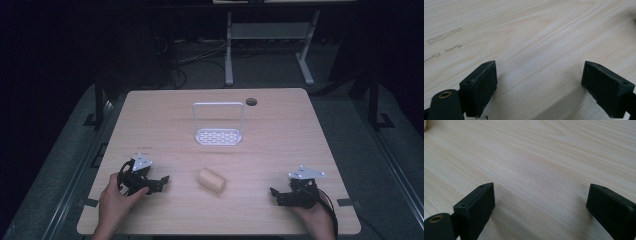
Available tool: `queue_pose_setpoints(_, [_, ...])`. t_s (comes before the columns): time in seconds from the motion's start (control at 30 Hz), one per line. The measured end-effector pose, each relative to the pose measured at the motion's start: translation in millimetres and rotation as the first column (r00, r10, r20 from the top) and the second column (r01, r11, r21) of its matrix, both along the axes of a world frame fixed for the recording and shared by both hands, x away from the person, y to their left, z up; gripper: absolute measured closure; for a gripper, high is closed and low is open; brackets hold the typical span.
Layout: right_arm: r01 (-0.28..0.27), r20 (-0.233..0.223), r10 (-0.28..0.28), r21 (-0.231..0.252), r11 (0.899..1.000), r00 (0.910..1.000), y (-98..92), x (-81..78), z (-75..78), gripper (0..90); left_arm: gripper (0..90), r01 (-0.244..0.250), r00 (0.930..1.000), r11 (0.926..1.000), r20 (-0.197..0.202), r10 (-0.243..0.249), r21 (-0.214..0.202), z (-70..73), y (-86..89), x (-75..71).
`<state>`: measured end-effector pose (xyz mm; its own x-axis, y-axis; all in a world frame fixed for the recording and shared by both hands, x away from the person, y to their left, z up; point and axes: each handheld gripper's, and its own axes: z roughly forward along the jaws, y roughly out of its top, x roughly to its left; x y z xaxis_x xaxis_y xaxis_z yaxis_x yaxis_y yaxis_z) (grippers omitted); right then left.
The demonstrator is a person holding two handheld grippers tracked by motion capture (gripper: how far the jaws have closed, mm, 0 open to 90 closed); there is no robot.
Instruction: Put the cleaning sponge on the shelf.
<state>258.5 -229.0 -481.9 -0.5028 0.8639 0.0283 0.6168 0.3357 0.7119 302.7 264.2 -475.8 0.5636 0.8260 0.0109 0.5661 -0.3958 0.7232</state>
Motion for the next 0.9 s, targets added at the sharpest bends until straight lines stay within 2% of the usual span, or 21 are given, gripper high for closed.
queue_pose_setpoints(0.3, [-0.003,0.001,0.003,0.001,1.0,1.0,0.7,0.1,-0.1,7.5,12.6,-0.001,1.0,1.0,0.0,0.001,-0.001,-0.1,-0.1,0.0])
queue_pose_setpoints(0.47, [-0.008,-0.02,0.008,0.017,1.0,0.9998,-1.3,3.6,1.8,7.5,12.5,-0.007,1.0,1.0,-0.001,0.007,0.002,0.1,-0.8,0.4])
queue_pose_setpoints(0.63, [-0.031,-0.005,0.031,0.036,0.999,0.9995,0.7,6.2,5.6,7.6,12.6,-0.007,1.0,1.0,-0.001,0.007,0.001,0.1,-0.8,0.4])
queue_pose_setpoints(0.9, [-0.055,-0.001,0.055,0.038,0.998,0.9985,6.7,9.7,10.6,7.6,12.6,-0.007,1.0,1.0,-0.001,0.007,0.001,0.1,-0.7,0.4])
